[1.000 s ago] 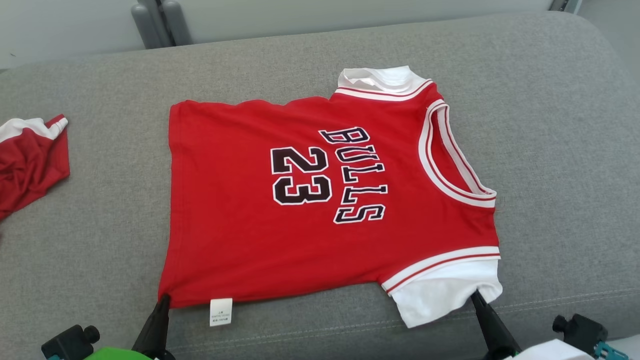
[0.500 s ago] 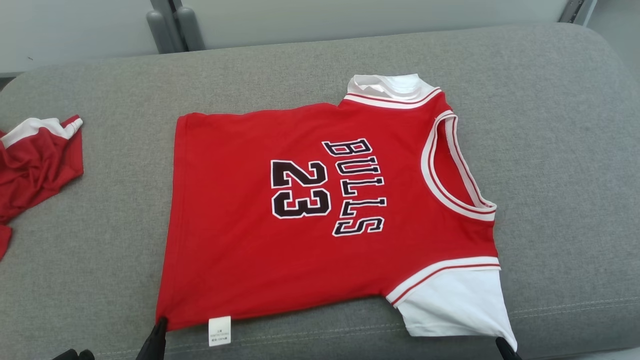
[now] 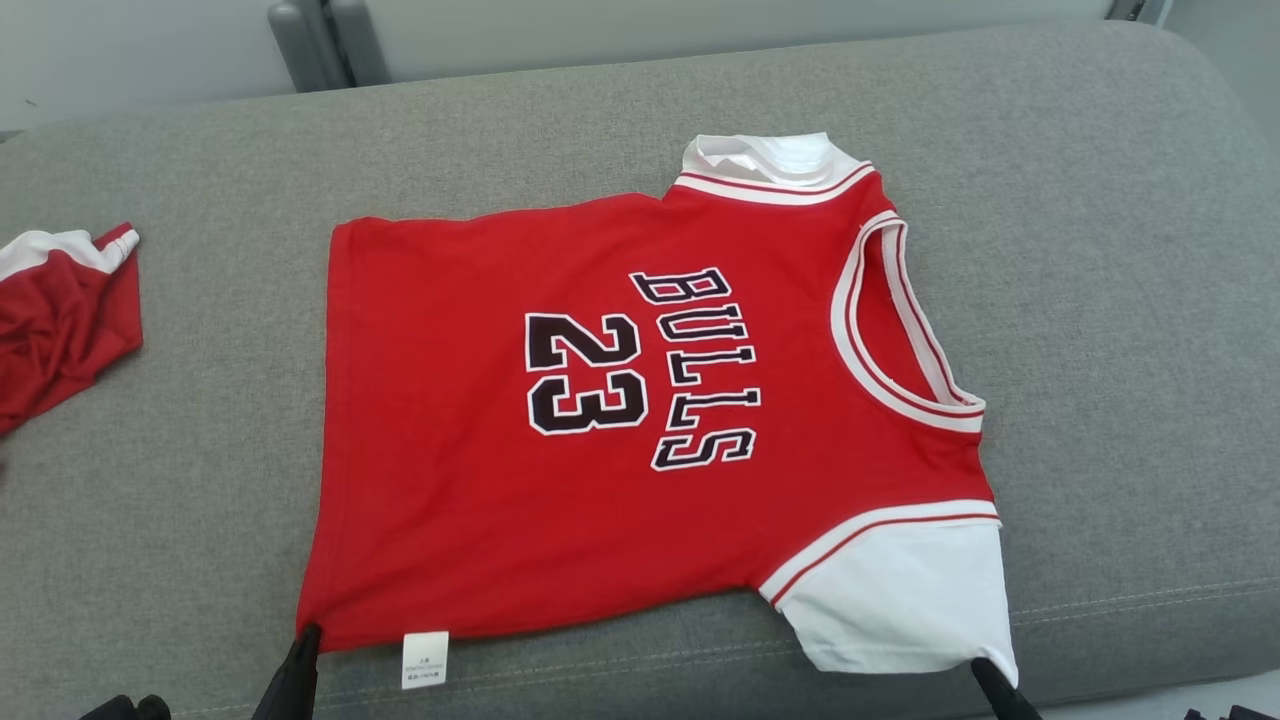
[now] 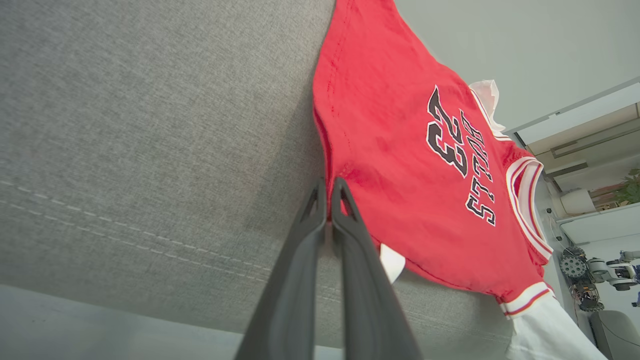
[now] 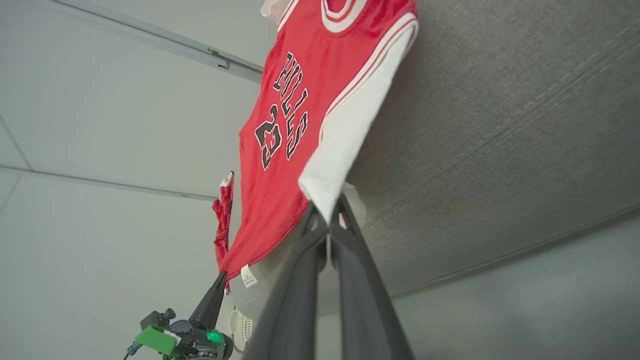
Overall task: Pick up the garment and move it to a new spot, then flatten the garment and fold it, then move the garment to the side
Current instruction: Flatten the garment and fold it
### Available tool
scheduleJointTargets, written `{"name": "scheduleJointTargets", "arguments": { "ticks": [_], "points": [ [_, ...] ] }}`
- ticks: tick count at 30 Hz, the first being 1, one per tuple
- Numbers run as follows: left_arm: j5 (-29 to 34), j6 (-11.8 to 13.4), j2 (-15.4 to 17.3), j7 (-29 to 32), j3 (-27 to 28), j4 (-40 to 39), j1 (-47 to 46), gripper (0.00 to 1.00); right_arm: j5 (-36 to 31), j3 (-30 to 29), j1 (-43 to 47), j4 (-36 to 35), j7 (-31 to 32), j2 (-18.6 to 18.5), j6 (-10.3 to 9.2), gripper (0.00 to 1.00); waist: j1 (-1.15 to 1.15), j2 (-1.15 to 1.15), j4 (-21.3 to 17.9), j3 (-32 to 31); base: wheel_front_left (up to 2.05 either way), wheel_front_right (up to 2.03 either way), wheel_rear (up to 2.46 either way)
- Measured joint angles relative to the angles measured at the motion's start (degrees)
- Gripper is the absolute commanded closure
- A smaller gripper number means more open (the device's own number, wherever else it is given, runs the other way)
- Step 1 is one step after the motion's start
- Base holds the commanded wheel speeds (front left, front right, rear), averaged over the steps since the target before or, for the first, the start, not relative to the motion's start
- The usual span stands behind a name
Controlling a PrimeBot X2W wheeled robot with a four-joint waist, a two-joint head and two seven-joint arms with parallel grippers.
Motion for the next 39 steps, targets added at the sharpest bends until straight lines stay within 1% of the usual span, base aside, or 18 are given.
{"name": "scheduleJointTargets", "arguments": {
  "ticks": [4,8,12,17,20,21,24,26,29,33,39],
  "points": [
    [-0.03,0.22,0.30,0.07,0.23,-1.21,0.21,1.00,0.36,-0.37,-0.24,-2.56,0.05,-0.29,0.00,1.00,0.00,0.00,-0.32,0.26,0.00,0.00,0.00],
    [0.07,0.52,1.76,1.08,0.04,-4.10,0.22,1.00,3.54,-1.44,-1.33,-5.41,0.07,0.51,0.00,1.00,0.00,0.00,-0.83,1.20,0.00,0.00,0.00],
    [0.09,0.59,2.97,2.35,0.10,-6.35,0.10,1.00,5.93,-1.80,-4.87,-6.26,1.35,1.27,0.00,1.00,0.00,0.00,-1.31,2.72,0.00,0.00,0.00],
    [0.11,1.82,4.50,3.60,0.82,-8.42,-1.03,1.00,7.86,-3.07,-8.94,-5.64,2.38,1.66,-0.19,1.00,0.00,0.00,-1.71,4.94,0.00,0.00,0.00],
    [0.27,2.61,5.55,4.64,1.23,-9.50,-2.25,1.00,8.95,-4.11,-11.89,-4.83,2.70,1.89,-1.18,1.00,0.00,0.00,-1.84,6.35,0.00,0.00,0.00],
    [0.36,2.77,5.87,5.10,1.31,-9.72,-2.80,1.00,9.27,-4.41,-12.76,-4.56,3.09,1.90,-1.23,1.00,0.00,0.00,-1.85,6.81,0.00,0.00,0.00],
    [0.69,3.94,7.54,6.50,2.21,-10.67,-5.06,1.00,9.68,-4.90,-16.84,-2.99,4.39,1.67,-2.79,1.00,0.00,0.00,-1.71,8.60,0.00,0.00,0.00],
    [0.70,4.45,8.10,7.26,2.31,-11.06,-6.32,1.00,9.66,-4.93,-19.03,-2.21,5.06,1.46,-3.52,1.00,0.00,0.00,-1.59,9.36,0.00,0.00,0.00],
    [0.70,5.04,8.43,8.16,2.24,-11.23,-8.16,1.00,9.54,-5.01,-21.85,-0.89,5.64,1.27,-3.74,1.00,0.00,0.00,-1.29,10.30,0.00,0.00,0.00],
    [0.70,5.66,8.57,9.94,1.72,-11.22,-9.81,1.00,8.77,-5.54,-25.17,0.30,6.14,0.89,-4.66,1.00,0.00,0.00,-0.79,11.02,0.00,0.00,0.00],
    [0.70,7.10,8.57,11.22,1.03,-11.05,-11.41,1.00,8.70,-5.38,-29.32,2.23,7.32,0.88,-4.76,1.00,0.00,0.00,-0.54,11.54,0.00,0.00,0.00]
  ]
}}
